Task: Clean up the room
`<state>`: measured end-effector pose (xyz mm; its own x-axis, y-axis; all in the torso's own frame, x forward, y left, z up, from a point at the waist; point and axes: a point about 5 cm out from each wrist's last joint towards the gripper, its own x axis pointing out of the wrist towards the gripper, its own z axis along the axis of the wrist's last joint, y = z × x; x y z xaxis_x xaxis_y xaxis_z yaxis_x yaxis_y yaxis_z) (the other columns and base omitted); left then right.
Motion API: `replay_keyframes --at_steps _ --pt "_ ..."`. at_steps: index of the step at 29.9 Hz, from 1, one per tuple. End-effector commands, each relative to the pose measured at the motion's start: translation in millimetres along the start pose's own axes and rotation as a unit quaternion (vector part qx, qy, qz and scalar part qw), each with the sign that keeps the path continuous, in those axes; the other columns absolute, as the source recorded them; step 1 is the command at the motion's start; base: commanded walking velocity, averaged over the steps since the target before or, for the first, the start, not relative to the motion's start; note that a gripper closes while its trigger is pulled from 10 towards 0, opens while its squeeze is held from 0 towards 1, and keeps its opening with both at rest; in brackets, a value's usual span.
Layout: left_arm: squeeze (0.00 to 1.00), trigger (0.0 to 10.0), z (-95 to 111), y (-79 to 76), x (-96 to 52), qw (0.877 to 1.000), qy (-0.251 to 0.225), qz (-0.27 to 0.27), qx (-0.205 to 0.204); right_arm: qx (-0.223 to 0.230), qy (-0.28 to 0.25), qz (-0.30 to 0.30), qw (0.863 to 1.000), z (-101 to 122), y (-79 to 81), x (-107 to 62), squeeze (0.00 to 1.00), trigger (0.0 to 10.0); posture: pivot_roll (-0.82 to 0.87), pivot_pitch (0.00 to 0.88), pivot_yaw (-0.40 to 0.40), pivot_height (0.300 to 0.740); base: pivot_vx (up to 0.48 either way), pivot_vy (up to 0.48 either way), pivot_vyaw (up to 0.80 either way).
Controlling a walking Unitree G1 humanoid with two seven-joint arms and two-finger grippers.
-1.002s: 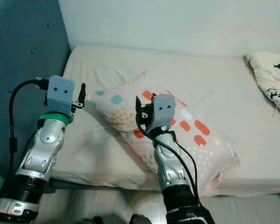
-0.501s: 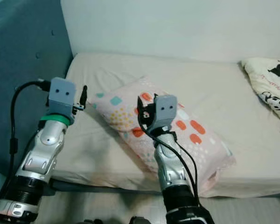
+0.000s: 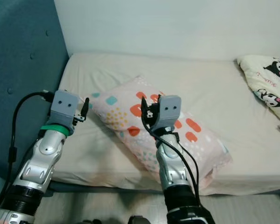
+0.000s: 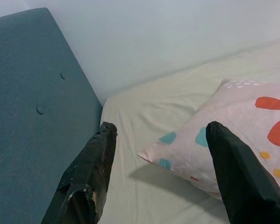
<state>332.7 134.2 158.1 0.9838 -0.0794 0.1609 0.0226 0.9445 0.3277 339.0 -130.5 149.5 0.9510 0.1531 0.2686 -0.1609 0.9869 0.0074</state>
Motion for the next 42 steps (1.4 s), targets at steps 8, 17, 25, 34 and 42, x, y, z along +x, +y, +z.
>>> replay_keyframes --at_steps 8,17,25,34,42 --pt "0.0 10.0 -2.8 -1.7 -2.8 1.0 0.007 -0.005 0.0 0.004 0.007 -0.003 1.0 -4.7 -0.7 -3.5 0.0 10.0 -0.04 0.068 0.007 0.67 0.0 0.0 0.0" --pt "0.0 10.0 -1.5 -1.5 -2.5 1.0 0.005 -0.008 0.0 0.005 0.007 -0.005 1.0 -4.4 -1.4 -3.8 0.0 10.0 -0.04 0.069 0.012 0.645 0.0 0.0 0.0" --pt "0.0 10.0 -0.6 -1.5 -1.8 1.0 0.004 -0.009 0.001 0.006 0.007 -0.007 1.0 -4.7 -1.6 -3.7 0.0 10.0 -0.03 0.069 0.015 0.62 0.0 0.0 0.0" --pt "0.0 10.0 0.0 -1.8 -1.2 1.0 0.002 -0.011 0.001 0.005 0.006 -0.009 1.0 -3.9 -3.0 -3.1 0.0 10.0 -0.03 0.069 0.016 0.595 0.0 0.0 0.0" --pt "0.0 10.0 0.7 -2.9 -1.9 1.0 0.002 -0.015 0.002 -0.125 -0.006 -0.221 0.967 19.3 -98.6 -13.5 0.0 10.0 -0.04 0.077 0.022 0.591 0.0 0.0 0.0"
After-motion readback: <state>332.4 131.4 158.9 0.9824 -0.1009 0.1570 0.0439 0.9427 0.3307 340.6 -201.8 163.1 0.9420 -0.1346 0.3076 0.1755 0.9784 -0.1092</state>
